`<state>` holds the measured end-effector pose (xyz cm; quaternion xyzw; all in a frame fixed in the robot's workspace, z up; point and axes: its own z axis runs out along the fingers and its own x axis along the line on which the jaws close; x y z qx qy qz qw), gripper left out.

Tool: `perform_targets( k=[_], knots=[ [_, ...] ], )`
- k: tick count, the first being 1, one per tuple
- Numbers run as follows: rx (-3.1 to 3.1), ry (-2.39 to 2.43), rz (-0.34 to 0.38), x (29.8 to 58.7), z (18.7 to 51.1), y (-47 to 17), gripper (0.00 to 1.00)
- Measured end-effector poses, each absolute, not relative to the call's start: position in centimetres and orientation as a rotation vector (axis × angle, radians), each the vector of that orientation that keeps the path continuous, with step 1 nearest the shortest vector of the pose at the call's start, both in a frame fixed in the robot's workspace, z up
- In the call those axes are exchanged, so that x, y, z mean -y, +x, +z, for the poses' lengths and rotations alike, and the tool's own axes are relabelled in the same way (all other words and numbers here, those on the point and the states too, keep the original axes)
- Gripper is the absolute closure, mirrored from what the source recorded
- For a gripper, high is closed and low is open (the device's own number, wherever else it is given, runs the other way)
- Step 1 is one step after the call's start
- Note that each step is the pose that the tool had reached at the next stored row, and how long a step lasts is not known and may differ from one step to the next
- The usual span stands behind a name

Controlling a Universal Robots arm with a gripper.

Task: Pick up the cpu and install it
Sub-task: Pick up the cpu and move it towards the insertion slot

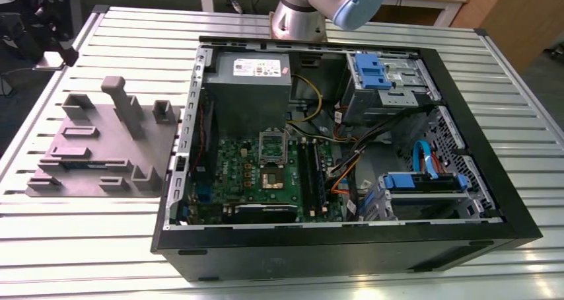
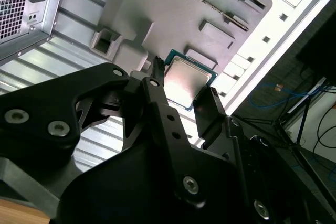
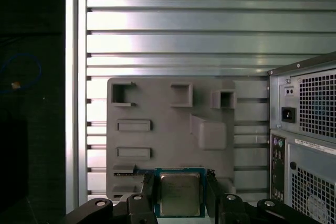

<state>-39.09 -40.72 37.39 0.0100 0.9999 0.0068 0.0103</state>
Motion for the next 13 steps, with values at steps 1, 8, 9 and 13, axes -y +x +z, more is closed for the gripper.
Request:
perform_targets(
  k=[1, 8, 9, 13],
  knots=[
    [-3.121, 0.031, 0.021, 40.72, 37.40, -39.05, 0.53],
    [-3.121, 0.031, 0.021, 40.72, 37.39, -38.80, 0.53],
    [-3.121, 0.031, 0.021, 40.72, 37.40, -38.76, 0.53],
    [-3.121, 0.031, 0.021, 40.72, 37.40, -38.59, 0.53]
  ],
)
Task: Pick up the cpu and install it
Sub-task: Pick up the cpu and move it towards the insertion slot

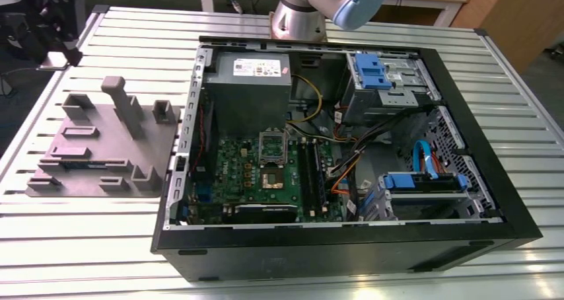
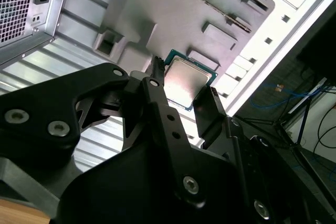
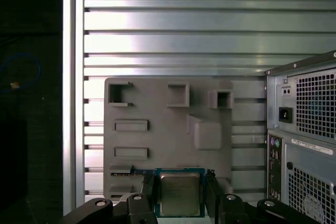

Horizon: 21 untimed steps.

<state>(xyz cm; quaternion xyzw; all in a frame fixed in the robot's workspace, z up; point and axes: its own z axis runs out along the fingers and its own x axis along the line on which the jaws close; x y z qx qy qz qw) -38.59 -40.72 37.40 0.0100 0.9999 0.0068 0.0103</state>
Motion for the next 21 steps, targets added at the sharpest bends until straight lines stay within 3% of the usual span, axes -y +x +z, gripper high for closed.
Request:
perform_targets(
  k=[21],
  knots=[
    [-3.121, 0.031, 0.021, 40.72, 37.39, -37.95, 0.53]
  ],
)
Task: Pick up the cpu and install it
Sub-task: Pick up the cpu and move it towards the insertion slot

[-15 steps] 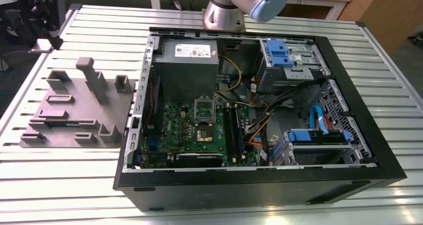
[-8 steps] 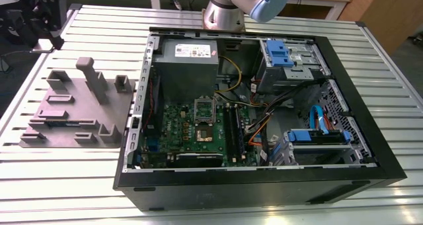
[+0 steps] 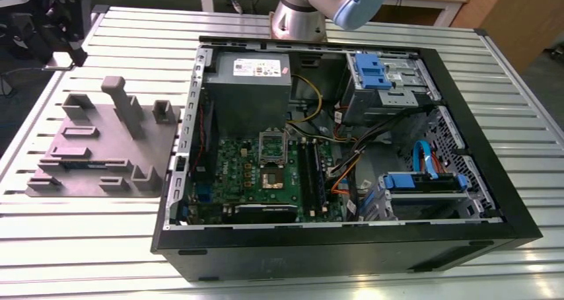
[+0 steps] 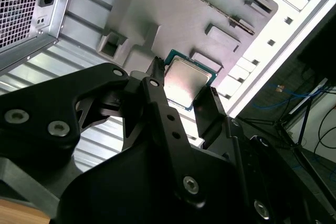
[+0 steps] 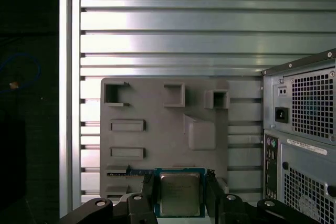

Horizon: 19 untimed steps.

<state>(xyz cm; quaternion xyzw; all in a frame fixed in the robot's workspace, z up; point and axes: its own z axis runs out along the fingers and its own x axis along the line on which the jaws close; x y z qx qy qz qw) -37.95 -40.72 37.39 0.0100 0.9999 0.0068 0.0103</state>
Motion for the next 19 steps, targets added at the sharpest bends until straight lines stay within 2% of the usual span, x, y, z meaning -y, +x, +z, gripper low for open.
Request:
perform_targets(
  k=[19],
  knots=[
    [-3.121, 0.031, 0.021, 40.72, 37.40, -37.31, 0.53]
  ],
)
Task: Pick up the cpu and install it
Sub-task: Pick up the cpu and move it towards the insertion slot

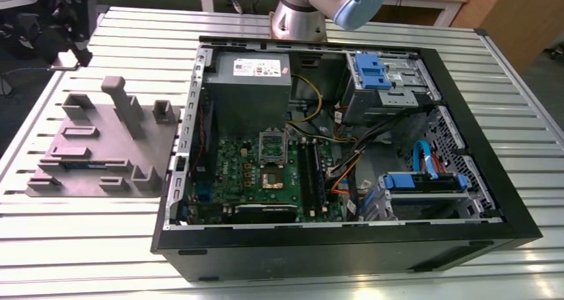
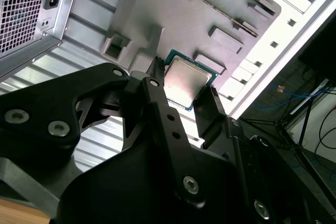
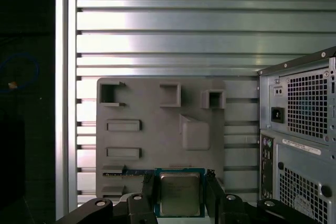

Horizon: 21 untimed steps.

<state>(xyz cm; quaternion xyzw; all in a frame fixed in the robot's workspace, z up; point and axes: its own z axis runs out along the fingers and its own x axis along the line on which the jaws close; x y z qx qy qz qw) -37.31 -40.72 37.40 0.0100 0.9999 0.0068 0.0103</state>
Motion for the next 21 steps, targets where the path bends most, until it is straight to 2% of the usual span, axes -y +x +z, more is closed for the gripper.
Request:
perform_targets(
  k=[21],
  knots=[
    [-3.121, 0.031, 0.021, 40.7, 37.4, -36.3, 0.53]
  ],
)
